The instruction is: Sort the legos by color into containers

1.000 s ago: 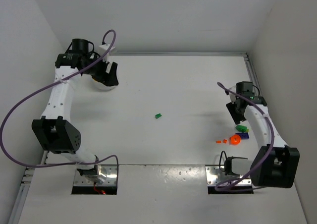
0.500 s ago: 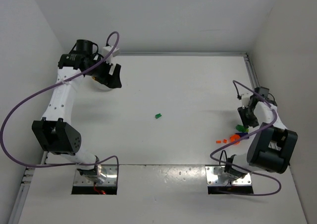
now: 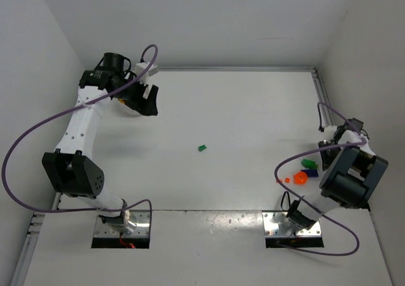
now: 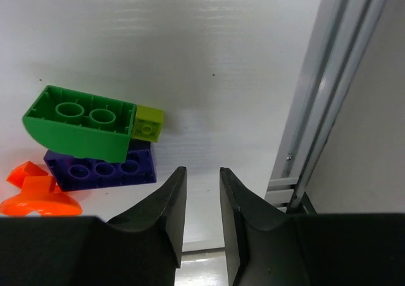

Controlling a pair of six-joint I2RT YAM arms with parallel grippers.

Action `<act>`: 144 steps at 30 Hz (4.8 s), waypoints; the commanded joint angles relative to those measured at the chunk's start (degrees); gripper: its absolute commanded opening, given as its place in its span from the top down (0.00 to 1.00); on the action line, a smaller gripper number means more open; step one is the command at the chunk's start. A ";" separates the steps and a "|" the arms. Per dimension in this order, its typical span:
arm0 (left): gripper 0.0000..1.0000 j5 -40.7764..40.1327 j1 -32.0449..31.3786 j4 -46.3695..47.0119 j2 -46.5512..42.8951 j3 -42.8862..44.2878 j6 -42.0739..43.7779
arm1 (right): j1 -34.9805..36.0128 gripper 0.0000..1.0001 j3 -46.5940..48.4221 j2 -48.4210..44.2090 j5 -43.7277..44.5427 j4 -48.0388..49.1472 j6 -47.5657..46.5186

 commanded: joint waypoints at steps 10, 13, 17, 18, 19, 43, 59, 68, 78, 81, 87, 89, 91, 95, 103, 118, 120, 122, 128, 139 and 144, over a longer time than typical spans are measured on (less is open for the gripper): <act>0.17 0.91 -0.80 1.81 -2.12 -0.28 -0.94 | -0.79 0.72 1.27 6.14 -3.56 3.98 -1.73; 0.17 0.91 -0.80 2.34 -2.65 -0.98 -0.94 | 0.25 0.74 1.27 7.63 -3.56 4.51 -1.73; 0.17 0.91 -0.80 4.09 -4.32 -3.79 -0.94 | 1.40 0.75 2.50 10.53 -4.09 3.37 -1.20; 0.17 0.91 -0.80 4.10 -4.33 -4.84 -0.94 | 2.10 0.75 2.50 10.54 -4.09 3.36 -1.20; 0.17 0.91 -0.80 4.62 -4.85 -5.37 -0.94 | 2.98 0.75 2.50 11.15 -4.09 3.36 -1.20; 0.17 6.43 3.95 12.18 -12.93 -22.24 3.01 | 34.53 0.76 11.90 19.58 -6.63 -8.41 4.07; 0.16 11.37 4.56 16.32 -21.72 -26.91 2.31 | 39.02 0.64 20.35 14.49 -7.70 -19.92 0.49; 0.16 12.77 4.56 18.69 -24.45 -28.58 1.70 | 37.35 0.42 17.36 13.26 -0.58 -19.14 -1.20; 0.15 13.30 4.56 19.22 -25.60 -28.58 1.69 | 36.30 0.52 16.21 16.95 -0.57 -19.14 -2.34; 0.15 13.30 4.56 19.22 -25.60 -29.11 1.69 | 36.30 0.53 13.85 16.95 -0.57 -18.61 -5.76; 0.15 14.44 4.56 20.35 -25.07 -29.63 1.69 | 36.30 0.53 10.86 16.43 1.18 -15.80 -8.40; 0.15 14.44 4.56 20.36 -25.07 -29.63 1.17 | 36.30 0.50 10.24 16.43 1.88 -15.10 -9.11; 0.15 14.44 4.56 20.89 -24.54 -29.63 1.16 | 36.30 0.49 9.63 15.90 2.58 -13.60 -9.81; 0.15 14.97 4.56 20.89 -24.01 -29.63 0.64 | 37.43 0.48 9.62 15.90 3.90 -12.10 -11.13; 0.15 14.97 4.56 21.41 -24.01 -29.63 0.64 | 37.44 0.49 8.49 16.61 4.44 -12.63 -12.71; 0.15 14.97 4.56 21.41 -24.54 -30.78 1.16 | 37.44 0.52 3.03 13.79 4.96 -14.83 -13.24; 0.15 14.97 4.56 21.41 -25.07 -31.30 1.16 | 37.44 0.54 3.03 13.79 4.96 -14.83 -13.24; 0.15 14.97 4.56 21.41 -25.07 -31.30 1.16 | 37.44 0.59 2.51 13.79 4.96 -14.31 -13.24; 0.15 14.97 4.56 21.94 -25.07 -31.83 1.16 | 37.44 0.71 1.98 14.41 4.96 -13.07 -12.63; 0.15 14.97 4.56 23.60 -25.07 -33.41 1.16 | 37.97 0.87 8.12 17.48 0.92 -14.30 -10.17; 0.15 14.45 4.56 23.61 -25.60 -33.94 1.16 | 38.49 0.72 9.97 18.62 -0.83 -15.44 -9.11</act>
